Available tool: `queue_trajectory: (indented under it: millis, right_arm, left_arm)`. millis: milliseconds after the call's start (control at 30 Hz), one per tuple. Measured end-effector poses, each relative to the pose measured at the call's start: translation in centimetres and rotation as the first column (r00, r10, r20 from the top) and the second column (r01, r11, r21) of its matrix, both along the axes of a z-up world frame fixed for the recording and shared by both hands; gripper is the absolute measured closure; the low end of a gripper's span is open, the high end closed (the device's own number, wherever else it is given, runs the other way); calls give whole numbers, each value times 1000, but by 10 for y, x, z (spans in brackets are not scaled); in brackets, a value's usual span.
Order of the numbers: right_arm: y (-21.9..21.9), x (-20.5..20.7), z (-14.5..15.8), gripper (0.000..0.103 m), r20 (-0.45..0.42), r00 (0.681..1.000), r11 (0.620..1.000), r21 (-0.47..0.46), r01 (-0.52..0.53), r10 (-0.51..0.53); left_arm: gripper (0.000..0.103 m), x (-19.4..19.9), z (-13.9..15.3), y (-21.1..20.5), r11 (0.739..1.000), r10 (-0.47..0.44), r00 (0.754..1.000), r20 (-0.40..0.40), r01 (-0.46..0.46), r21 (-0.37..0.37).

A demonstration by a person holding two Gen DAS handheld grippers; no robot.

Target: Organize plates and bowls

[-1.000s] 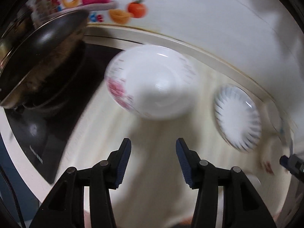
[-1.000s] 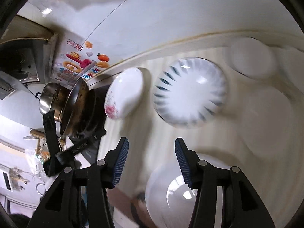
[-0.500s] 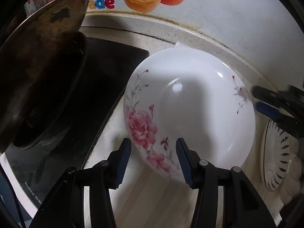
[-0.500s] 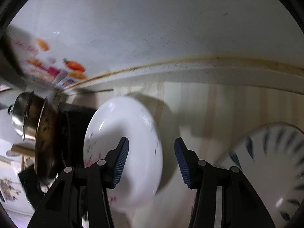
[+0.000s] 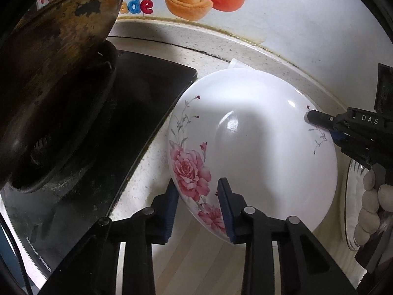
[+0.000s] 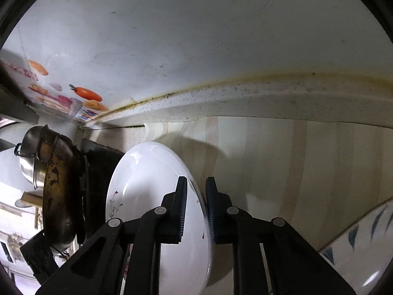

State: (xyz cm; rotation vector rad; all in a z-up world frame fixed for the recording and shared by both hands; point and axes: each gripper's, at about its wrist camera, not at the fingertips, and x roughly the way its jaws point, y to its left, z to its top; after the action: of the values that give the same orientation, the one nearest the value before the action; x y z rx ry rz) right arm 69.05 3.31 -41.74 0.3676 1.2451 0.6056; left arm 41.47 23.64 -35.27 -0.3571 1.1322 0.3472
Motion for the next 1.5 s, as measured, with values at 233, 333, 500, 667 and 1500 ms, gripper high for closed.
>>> queue_trajectory:
  millis: [233, 333, 500, 667, 1500]
  right_arm:
    - [-19, -29, 20, 85, 32, 999, 1000, -18, -20, 20]
    - [-31, -47, 33, 85, 51, 998, 1000, -15, -25, 26]
    - [-66, -79, 58, 85, 66, 998, 1000, 26, -8, 6]
    - [-114, -124, 92, 86, 91, 996, 998, 57, 17, -22]
    - [-350, -339, 54, 86, -7, 982, 982, -26, 187, -187]
  left_arm:
    - [73, -17, 12, -14, 1000, -19, 1000, 17, 19, -1]
    - [73, -26, 23, -22, 1000, -31, 999, 24, 31, 4]
    - [73, -48, 46, -45, 999, -54, 997, 48, 53, 12]
    - [73, -72, 69, -76, 997, -83, 994, 66, 83, -4]
    - [73, -148, 41, -265, 927, -375, 922, -98, 375, -21]
